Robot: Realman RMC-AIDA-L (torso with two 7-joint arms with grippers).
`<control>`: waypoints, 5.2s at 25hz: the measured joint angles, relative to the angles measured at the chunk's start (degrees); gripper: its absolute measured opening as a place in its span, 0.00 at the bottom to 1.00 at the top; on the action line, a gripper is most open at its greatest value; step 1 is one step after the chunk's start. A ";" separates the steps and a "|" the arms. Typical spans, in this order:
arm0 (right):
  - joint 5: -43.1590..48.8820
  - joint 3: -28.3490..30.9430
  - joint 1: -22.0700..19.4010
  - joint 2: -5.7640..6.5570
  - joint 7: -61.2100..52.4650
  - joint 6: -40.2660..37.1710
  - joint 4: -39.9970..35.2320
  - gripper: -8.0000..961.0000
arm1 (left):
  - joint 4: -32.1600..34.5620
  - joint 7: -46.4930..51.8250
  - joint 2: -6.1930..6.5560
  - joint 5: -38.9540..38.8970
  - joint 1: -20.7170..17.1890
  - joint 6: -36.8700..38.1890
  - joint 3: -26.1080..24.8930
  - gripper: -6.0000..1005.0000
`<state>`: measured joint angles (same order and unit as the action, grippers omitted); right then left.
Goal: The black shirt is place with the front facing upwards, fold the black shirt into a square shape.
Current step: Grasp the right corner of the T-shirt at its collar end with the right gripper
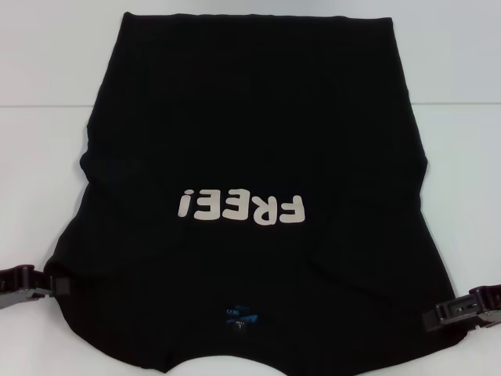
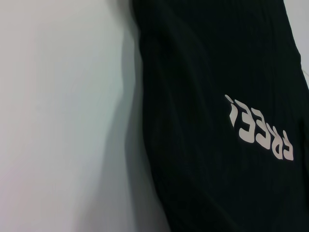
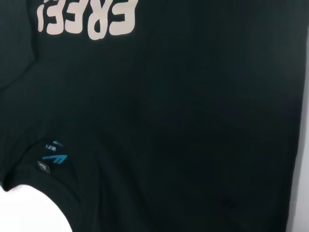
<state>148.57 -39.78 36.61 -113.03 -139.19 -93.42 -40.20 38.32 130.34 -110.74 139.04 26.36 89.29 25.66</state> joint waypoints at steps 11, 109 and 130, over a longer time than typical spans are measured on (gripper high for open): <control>-1.42 -0.08 0.30 -0.18 0.23 -0.84 -0.03 0.94 | 0.00 -0.06 -0.05 0.00 0.00 -0.08 0.00 0.02; 4.57 -3.56 5.81 3.85 -3.58 -5.62 -2.80 0.12 | -1.50 -1.81 0.15 -3.89 -0.70 0.93 0.00 0.02; 7.88 -3.81 5.56 2.24 -3.73 -5.16 -2.21 0.64 | -1.49 -2.02 -0.30 -4.39 -0.57 0.36 0.00 0.02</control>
<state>156.45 -43.60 42.17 -110.79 -142.92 -98.58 -42.41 36.83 128.32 -111.04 134.65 25.80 89.65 25.66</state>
